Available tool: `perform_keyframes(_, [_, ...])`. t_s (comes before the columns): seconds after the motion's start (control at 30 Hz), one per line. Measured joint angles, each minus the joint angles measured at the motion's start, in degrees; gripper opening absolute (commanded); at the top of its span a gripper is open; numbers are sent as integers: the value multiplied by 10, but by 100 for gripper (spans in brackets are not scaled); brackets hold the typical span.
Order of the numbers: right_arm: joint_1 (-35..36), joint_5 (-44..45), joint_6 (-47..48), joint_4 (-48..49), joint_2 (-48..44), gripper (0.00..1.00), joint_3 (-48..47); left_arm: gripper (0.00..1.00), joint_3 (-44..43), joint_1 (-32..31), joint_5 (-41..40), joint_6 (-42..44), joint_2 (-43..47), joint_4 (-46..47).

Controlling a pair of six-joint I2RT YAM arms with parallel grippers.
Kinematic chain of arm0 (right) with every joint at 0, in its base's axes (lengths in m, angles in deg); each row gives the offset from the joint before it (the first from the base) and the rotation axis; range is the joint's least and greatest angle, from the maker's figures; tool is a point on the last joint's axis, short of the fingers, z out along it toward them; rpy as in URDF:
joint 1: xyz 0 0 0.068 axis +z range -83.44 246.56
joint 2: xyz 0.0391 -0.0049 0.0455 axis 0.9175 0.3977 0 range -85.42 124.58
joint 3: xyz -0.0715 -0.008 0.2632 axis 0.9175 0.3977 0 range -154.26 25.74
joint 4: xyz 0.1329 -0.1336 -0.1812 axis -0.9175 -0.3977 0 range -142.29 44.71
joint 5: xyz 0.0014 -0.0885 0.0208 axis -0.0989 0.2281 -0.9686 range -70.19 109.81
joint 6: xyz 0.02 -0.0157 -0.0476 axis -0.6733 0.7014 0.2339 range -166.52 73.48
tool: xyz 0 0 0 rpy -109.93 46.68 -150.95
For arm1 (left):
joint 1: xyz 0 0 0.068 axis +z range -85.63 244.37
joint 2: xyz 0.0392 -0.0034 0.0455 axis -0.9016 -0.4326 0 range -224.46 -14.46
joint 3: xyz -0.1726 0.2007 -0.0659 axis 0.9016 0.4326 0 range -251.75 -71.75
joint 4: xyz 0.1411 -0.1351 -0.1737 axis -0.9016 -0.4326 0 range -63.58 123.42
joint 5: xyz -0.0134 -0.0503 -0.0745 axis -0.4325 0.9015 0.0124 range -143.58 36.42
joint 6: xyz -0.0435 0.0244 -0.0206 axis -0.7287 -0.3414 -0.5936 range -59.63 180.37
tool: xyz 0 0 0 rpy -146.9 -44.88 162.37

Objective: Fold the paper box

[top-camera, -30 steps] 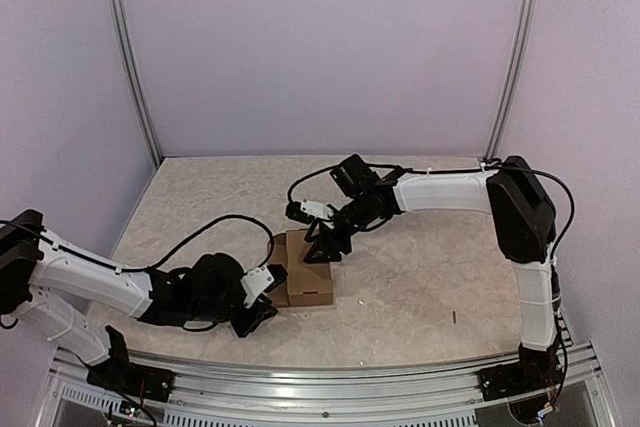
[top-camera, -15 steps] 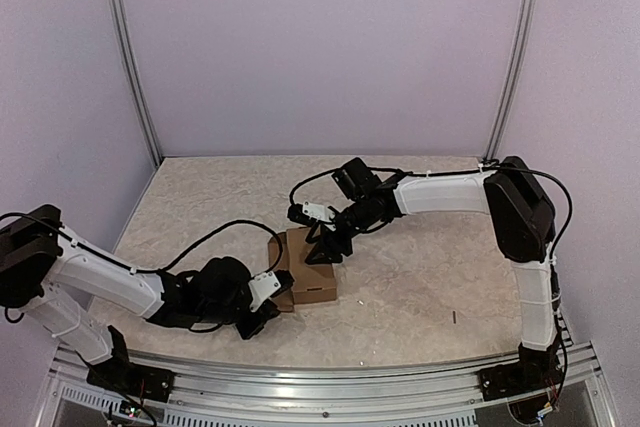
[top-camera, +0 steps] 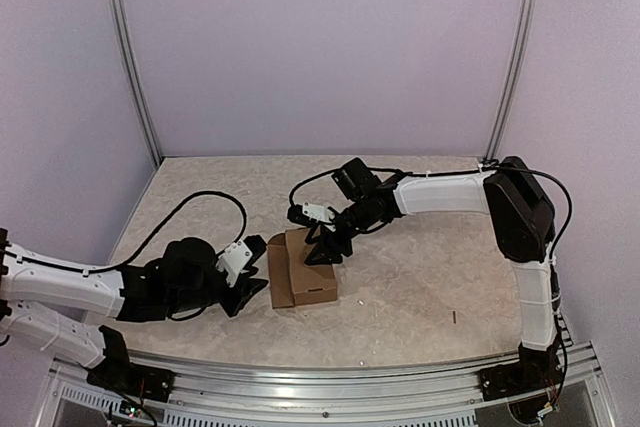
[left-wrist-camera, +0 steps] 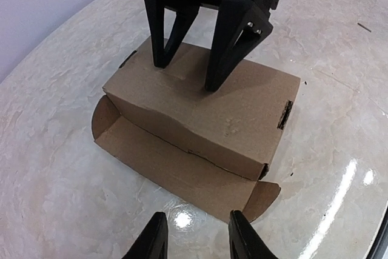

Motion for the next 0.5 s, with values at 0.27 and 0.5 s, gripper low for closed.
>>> perform_keyframes(0.27, [0, -3, 3, 0, 2, 64, 0, 35, 4, 6, 64, 18, -59, 15])
perform_keyframes(0.5, [0, -6, 3, 0, 3, 64, -2, 35, 3, 7, 84, 66, -148, 37])
